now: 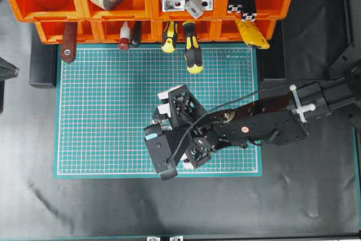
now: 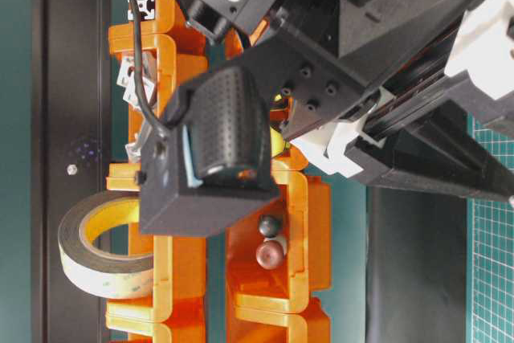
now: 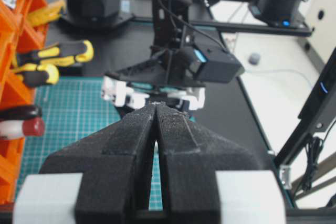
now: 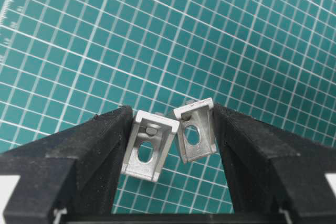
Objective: Pick corner brachets from container rack with right arm.
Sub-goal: 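Open the right gripper to drop the brackets onto the mat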
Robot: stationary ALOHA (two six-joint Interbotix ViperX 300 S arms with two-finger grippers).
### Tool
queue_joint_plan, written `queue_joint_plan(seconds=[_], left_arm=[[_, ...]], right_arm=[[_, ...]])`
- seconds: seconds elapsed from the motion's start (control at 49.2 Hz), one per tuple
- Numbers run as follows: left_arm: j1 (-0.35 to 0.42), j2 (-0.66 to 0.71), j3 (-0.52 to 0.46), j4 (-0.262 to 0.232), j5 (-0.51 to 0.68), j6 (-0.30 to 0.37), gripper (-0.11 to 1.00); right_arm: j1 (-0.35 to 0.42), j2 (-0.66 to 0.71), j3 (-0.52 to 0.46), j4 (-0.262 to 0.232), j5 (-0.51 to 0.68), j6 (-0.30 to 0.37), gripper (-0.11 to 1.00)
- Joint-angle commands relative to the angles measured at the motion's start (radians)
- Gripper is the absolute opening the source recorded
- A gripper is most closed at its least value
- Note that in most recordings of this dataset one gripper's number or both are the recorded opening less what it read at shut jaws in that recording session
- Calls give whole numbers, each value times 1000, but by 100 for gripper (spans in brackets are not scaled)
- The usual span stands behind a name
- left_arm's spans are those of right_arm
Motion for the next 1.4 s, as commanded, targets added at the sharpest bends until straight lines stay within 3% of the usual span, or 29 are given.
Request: queue_joint_plan(seconds=[0.0, 0.224, 0.325, 0.386, 0.651, 0.813, 1.138, 1.382], left_arm=[[-3, 9, -29, 3, -2, 5, 0], [-3, 12, -28, 5, 0, 3, 0], [-3, 12, -28, 3, 0, 3, 0], [-3, 12, -28, 3, 0, 3, 0], [-3, 12, -26, 3, 0, 2, 0], [-3, 14, -23, 3, -3, 2, 0], [-3, 15, -15, 3, -15, 0, 0], [-3, 14, -11, 5, -15, -2, 0]], right_arm=[[-9, -12, -17, 3, -15, 3, 52], [-18, -12, -20, 26, -40, 5, 54], [-21, -12, -20, 34, -43, 15, 76], [-23, -12, -20, 34, -46, 17, 83], [-15, -23, -12, 51, -34, 29, 80], [14, -75, -2, 60, -34, 87, 80], [91, -344, 18, 61, 51, 184, 79], [123, -580, 87, 60, 100, 245, 79]])
